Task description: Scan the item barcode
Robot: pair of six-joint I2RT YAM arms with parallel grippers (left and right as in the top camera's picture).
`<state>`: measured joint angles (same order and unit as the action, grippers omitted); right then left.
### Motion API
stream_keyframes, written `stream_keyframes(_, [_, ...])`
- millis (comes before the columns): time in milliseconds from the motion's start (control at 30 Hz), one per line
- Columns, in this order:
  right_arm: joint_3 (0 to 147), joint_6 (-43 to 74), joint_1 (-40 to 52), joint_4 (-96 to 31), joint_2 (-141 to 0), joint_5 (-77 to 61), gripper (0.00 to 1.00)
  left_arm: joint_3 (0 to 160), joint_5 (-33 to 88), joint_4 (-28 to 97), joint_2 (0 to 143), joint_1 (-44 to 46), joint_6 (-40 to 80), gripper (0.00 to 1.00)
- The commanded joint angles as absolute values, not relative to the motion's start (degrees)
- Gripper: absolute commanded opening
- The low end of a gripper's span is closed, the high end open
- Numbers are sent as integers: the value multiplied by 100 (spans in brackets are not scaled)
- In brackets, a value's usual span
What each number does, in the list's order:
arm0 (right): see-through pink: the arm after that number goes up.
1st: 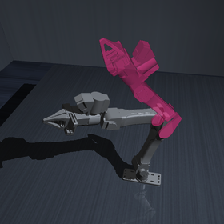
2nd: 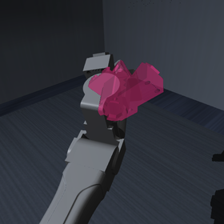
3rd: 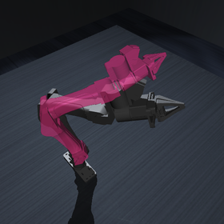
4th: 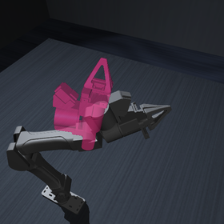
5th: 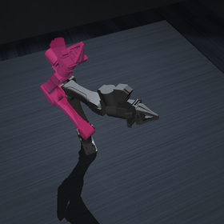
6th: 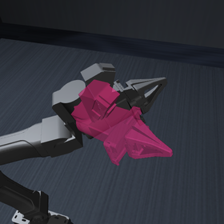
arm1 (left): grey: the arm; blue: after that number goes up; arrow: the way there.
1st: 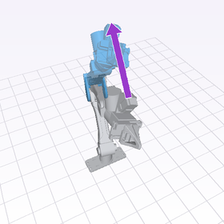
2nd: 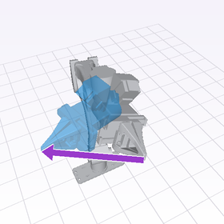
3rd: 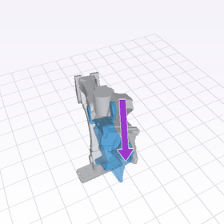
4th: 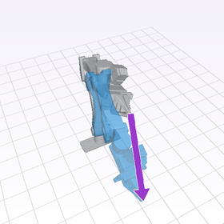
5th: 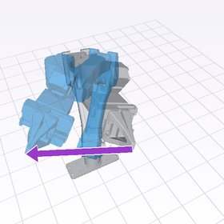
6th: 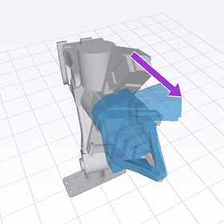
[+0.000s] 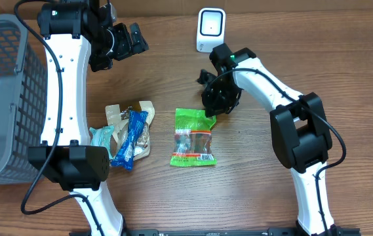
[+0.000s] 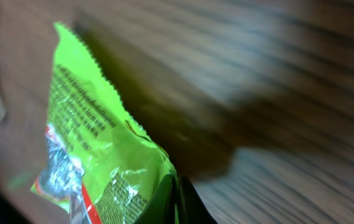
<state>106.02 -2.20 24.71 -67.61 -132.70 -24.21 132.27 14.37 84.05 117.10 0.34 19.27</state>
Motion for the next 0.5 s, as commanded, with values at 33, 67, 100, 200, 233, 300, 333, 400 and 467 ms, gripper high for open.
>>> stream_keyframes(33, [10580, 1393, 2204, -6853, -13275, -1857, 4, 13327, 1444, 8399, 11614, 40, 1798, 100])
stream_keyframes(67, [10580, 1667, 2143, -6912, -13275, -1800, 4, 13327, 1444, 8399, 11614, 40, 1798, 100])
stream_keyframes(100, [10580, 2198, 2018, -7065, -13273, -1673, 4, 13327, 1444, 8399, 11614, 40, 1798, 100])
stream_keyframes(200, [10580, 2818, 1710, -7526, -13273, -1610, 4, 13327, 1444, 8399, 11614, 40, 1798, 100])
stream_keyframes(233, [10580, 2818, 1605, -7769, -13273, -1608, 4, 13327, 1444, 8399, 11614, 40, 1798, 100])
stream_keyframes(300, [10580, 2335, 1503, -8182, -13273, -1610, 4, 13327, 1444, 8399, 11614, 40, 1798, 100])
stream_keyframes(333, [10580, 2001, 1479, -8466, -13273, -1610, 10, 13327, 1444, 8399, 11614, 40, 1798, 100])
stream_keyframes(400, [10580, 1498, 1476, -8809, -13273, -1610, 21, 13327, 1444, 8399, 11614, 40, 1798, 100])
stream_keyframes(467, [10582, 1000, 1481, -8973, -13273, -1610, 59, 13327, 1444, 8399, 11614, 40, 1798, 100])
